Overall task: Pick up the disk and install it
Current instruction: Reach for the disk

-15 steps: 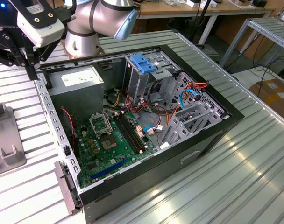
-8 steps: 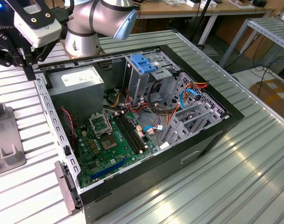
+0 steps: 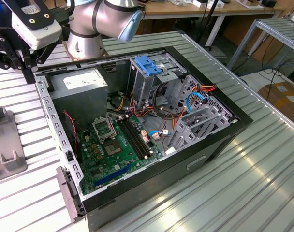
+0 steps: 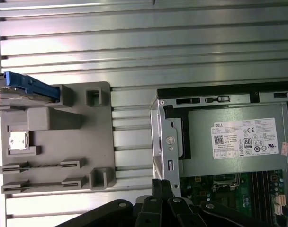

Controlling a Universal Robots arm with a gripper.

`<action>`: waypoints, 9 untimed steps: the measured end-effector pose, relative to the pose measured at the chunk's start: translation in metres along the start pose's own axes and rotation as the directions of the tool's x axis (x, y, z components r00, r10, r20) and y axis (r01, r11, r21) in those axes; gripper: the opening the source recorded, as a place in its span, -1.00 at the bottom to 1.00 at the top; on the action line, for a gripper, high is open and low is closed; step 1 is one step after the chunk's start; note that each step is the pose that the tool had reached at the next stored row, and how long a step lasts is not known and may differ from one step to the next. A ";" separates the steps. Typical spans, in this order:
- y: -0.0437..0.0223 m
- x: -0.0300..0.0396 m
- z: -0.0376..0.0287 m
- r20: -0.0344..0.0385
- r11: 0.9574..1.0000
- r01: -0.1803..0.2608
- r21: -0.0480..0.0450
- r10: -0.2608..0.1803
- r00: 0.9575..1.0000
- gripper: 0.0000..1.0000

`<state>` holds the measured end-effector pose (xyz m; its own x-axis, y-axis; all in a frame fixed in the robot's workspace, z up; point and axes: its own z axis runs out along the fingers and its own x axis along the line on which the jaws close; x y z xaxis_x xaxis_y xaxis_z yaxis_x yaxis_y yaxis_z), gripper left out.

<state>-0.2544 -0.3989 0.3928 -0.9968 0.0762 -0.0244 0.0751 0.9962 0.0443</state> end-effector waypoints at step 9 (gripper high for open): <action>-0.0003 0.0042 -0.0001 0.000 1.000 0.000 0.000 0.000 1.000 -0.80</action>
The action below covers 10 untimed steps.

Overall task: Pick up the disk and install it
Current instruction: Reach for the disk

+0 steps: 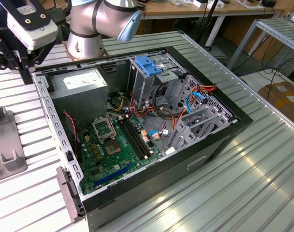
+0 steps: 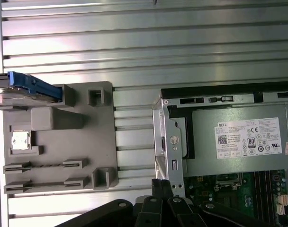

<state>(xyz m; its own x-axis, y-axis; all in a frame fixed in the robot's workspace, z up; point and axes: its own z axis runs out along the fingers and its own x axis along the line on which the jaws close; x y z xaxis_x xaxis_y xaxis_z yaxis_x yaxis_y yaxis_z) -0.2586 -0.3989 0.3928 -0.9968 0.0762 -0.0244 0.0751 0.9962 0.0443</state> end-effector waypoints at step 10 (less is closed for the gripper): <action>-0.0004 0.0047 -0.0001 0.000 1.000 0.000 0.000 0.000 1.000 -0.80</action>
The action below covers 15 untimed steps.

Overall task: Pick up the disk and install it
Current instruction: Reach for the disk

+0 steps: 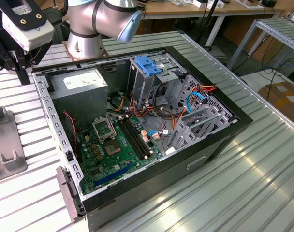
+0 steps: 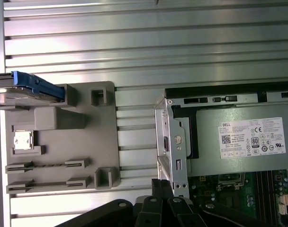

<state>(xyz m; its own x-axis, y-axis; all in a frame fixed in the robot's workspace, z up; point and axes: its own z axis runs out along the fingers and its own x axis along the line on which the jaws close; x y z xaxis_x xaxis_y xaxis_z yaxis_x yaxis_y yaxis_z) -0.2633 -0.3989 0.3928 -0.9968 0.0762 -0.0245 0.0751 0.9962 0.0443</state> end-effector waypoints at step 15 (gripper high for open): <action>-0.0005 0.0067 -0.0001 0.000 1.000 0.000 0.000 0.000 1.000 -0.80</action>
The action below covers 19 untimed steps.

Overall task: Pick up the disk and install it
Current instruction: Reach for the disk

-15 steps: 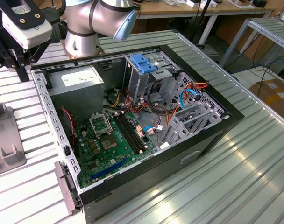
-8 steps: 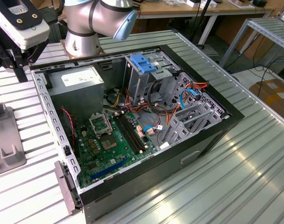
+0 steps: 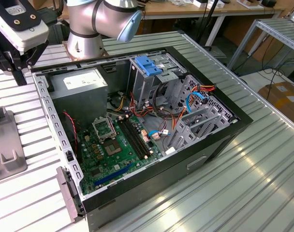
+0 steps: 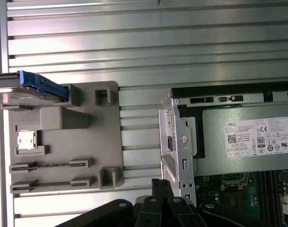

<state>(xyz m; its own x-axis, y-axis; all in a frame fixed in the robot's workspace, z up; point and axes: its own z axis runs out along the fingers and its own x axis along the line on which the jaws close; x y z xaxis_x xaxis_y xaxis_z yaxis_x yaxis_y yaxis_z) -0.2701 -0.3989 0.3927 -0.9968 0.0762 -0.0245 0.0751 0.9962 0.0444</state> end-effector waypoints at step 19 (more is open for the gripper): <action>-0.0012 0.0158 -0.0003 0.000 1.000 0.000 0.000 0.000 1.000 -0.80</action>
<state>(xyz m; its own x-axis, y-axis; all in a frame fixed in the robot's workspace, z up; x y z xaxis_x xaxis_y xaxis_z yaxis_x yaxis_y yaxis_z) -0.2859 -0.3989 0.3926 -0.9968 0.0763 -0.0245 0.0751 0.9962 0.0444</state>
